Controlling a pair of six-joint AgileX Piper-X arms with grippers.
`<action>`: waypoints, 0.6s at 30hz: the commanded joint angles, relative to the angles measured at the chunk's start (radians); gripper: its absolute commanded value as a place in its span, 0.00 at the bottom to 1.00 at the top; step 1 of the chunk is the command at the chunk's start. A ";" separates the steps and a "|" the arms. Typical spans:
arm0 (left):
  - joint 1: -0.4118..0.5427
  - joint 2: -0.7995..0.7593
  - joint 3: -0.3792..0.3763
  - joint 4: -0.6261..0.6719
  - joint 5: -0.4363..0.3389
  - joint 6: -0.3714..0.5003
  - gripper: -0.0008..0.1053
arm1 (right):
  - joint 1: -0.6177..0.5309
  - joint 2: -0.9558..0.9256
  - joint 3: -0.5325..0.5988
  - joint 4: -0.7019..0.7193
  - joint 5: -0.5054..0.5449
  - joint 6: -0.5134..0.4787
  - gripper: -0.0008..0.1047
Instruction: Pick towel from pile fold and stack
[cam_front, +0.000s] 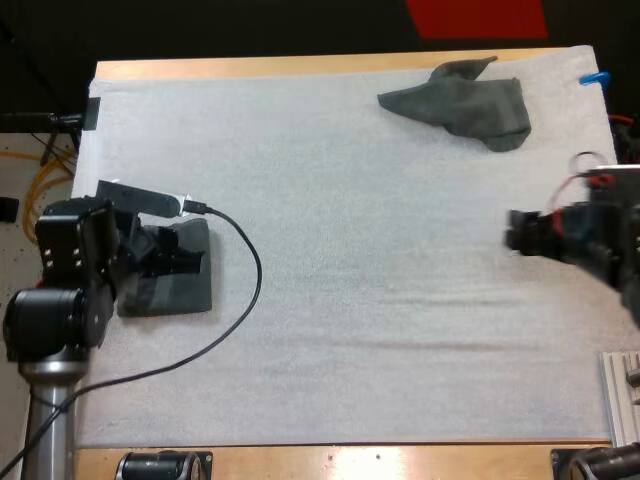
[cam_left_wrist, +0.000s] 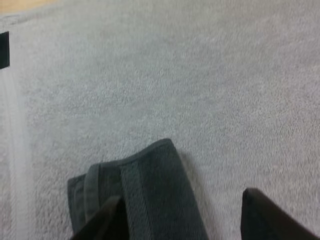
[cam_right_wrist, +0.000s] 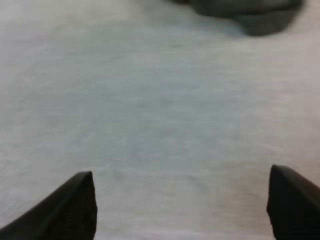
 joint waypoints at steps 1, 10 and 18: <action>-0.005 -0.018 -0.005 0.006 0.000 -0.009 0.46 | -0.047 -0.022 -0.011 0.033 -0.004 -0.039 0.66; -0.005 -0.125 -0.004 0.037 0.000 -0.009 0.46 | -0.153 -0.183 -0.011 0.135 0.038 -0.158 0.66; -0.005 -0.321 -0.003 0.049 0.000 -0.009 0.46 | -0.153 -0.381 -0.011 0.263 0.105 -0.167 0.66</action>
